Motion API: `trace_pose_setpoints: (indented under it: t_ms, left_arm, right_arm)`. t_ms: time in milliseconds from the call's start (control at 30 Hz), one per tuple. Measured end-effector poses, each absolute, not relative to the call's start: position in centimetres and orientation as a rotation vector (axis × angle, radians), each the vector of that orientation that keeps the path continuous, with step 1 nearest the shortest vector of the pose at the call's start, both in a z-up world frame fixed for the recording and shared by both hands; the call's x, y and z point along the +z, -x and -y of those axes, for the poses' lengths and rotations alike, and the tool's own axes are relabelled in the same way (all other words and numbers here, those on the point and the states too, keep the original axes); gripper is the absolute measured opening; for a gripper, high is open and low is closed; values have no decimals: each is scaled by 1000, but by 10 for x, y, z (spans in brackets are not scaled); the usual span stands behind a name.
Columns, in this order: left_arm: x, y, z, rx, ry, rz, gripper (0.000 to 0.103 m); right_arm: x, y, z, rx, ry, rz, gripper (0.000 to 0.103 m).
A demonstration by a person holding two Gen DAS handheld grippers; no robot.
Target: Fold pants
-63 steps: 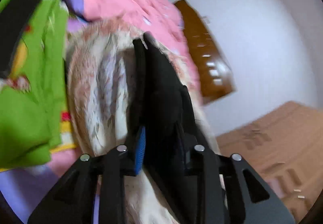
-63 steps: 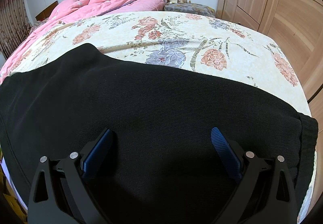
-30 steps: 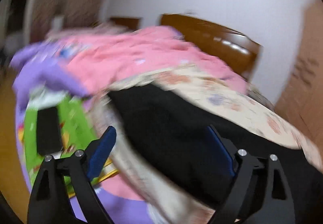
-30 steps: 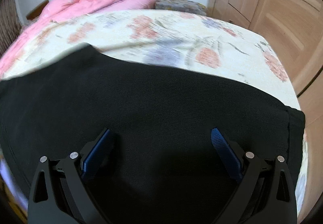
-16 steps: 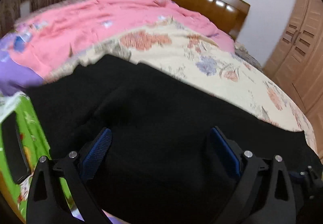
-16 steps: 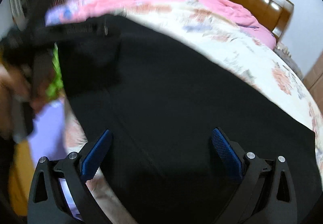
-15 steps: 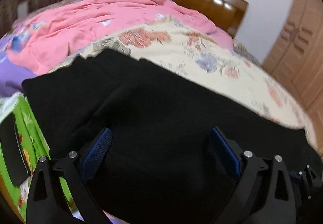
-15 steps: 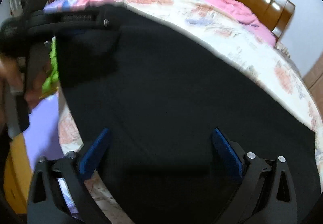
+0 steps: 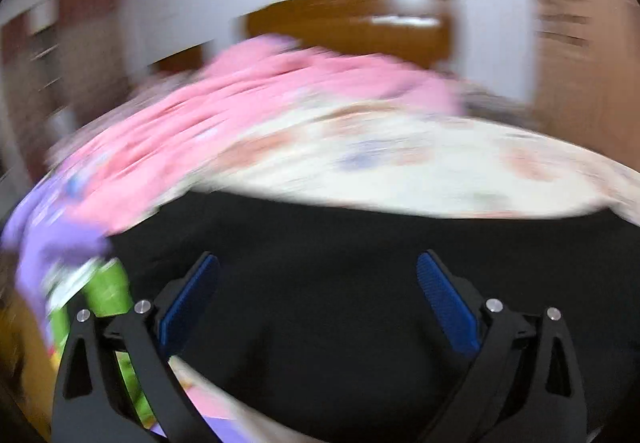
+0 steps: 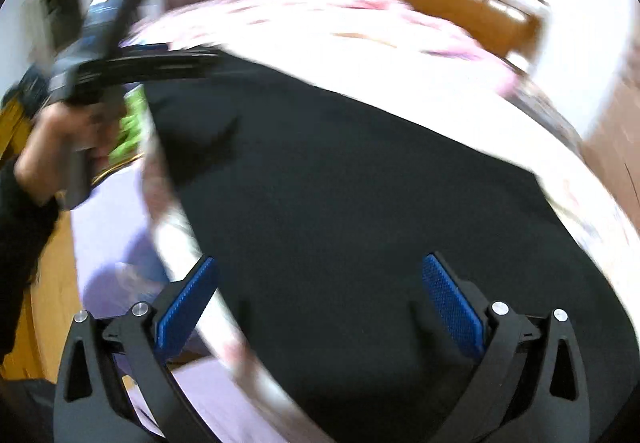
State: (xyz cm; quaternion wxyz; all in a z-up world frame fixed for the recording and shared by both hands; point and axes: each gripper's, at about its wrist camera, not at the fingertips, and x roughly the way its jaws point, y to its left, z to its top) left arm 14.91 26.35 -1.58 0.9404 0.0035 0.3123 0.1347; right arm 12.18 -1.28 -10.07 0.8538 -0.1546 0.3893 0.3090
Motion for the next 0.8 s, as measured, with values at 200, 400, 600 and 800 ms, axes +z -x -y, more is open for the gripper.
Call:
trace_pose_setpoints:
  t_ms: [200, 400, 600, 800]
  left_arm:
    - [-21, -214, -101, -283, -56, -786, 101]
    - [-68, -303, 13, -409, -101, -936, 101]
    - [-88, -327, 28, -320, -183, -889, 102]
    - [-85, -326, 30, -321, -185, -880, 102]
  right_arm:
    - [-104, -141, 166, 368, 104, -885, 98]
    - [-130, -158, 234, 178, 141, -1008, 98]
    - [-137, -138, 264, 352, 73, -948, 94]
    - [-139, -121, 273, 394, 70, -871, 94]
